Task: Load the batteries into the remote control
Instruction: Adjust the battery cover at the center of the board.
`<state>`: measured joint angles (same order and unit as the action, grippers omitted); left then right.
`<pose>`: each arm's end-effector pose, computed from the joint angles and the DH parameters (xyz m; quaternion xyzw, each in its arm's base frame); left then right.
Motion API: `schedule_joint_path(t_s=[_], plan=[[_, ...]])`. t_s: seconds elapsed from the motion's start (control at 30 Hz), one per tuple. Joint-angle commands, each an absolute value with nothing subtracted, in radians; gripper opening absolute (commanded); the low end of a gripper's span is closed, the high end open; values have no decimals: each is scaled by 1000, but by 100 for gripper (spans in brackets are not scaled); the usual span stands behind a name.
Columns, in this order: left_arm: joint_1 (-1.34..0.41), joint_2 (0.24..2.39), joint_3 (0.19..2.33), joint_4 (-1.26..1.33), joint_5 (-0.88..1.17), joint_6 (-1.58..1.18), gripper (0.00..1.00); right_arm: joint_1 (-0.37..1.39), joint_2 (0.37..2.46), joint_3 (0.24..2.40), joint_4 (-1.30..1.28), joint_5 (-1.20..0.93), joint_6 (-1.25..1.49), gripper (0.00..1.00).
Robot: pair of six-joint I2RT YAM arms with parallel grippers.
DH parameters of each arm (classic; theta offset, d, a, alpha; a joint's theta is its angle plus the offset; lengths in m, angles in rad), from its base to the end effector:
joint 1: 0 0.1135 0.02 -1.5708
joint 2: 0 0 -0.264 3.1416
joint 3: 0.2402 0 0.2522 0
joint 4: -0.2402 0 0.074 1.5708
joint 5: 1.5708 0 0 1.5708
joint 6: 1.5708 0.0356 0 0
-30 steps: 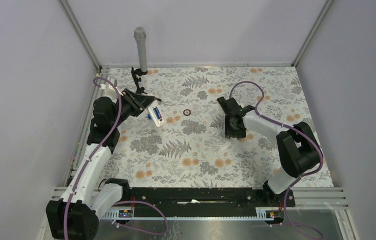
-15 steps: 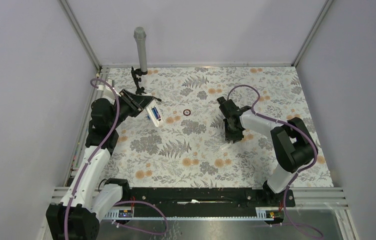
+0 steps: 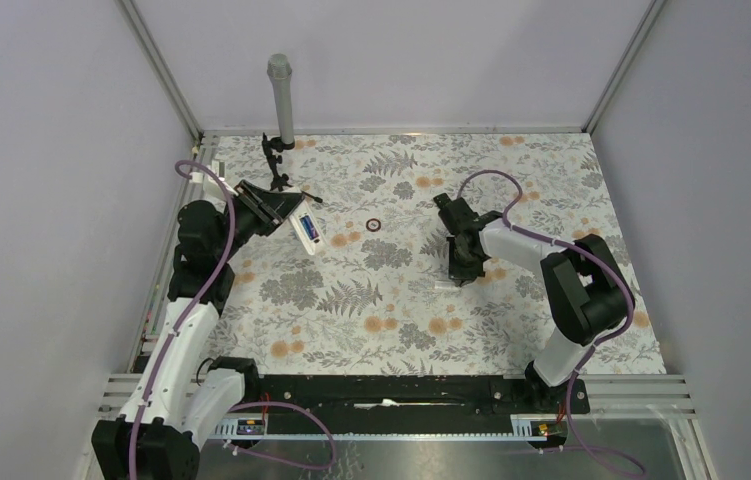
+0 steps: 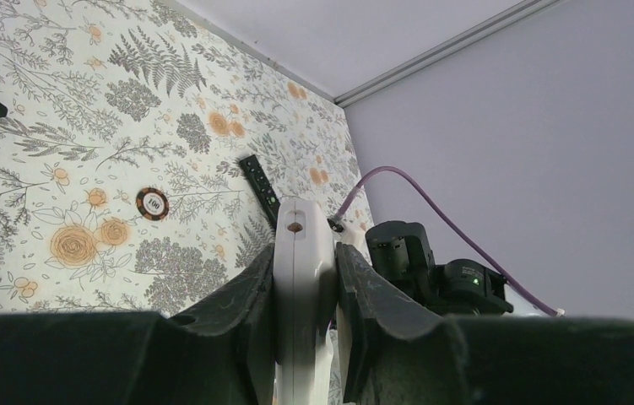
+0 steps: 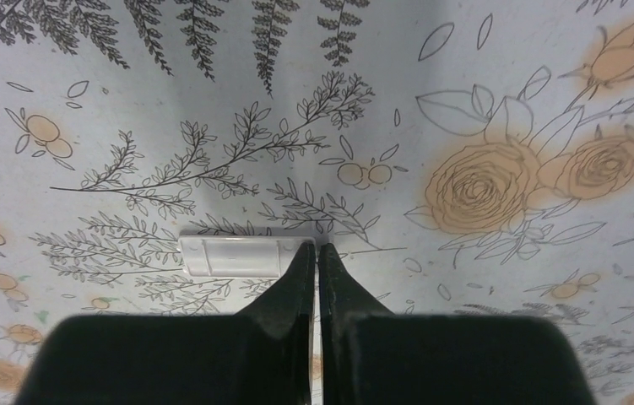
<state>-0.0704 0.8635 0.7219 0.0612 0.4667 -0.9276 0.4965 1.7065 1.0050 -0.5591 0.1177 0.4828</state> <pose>0.2032 -0.0304 0.3305 -0.1545 0.7155 -0.4649 0.4980 0.2789 0.1463 0.1587 0.0023 0.9863 0.0212 0.1634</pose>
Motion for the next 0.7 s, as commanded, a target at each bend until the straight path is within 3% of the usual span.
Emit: schedule_joint_path(t_s=[0.0, 0.27, 0.33, 0.4, 0.5, 0.67], plan=[[-64, 829, 711, 105, 455, -917, 0, 479, 1692, 1046, -605, 84, 662, 0], [-64, 809, 689, 101, 456, -928, 0, 472, 1666, 995, -444, -85, 988, 0], [-64, 805, 688, 96, 458, -928, 0, 473, 1657, 1001, -439, -79, 1031, 13], [-64, 800, 686, 91, 458, -926, 0, 472, 1646, 994, -419, -87, 1082, 19], [-64, 796, 686, 87, 458, -924, 0, 474, 1645, 992, -423, -100, 1104, 35], [-64, 793, 686, 81, 456, -918, 0, 474, 1618, 1007, -422, -24, 923, 43]])
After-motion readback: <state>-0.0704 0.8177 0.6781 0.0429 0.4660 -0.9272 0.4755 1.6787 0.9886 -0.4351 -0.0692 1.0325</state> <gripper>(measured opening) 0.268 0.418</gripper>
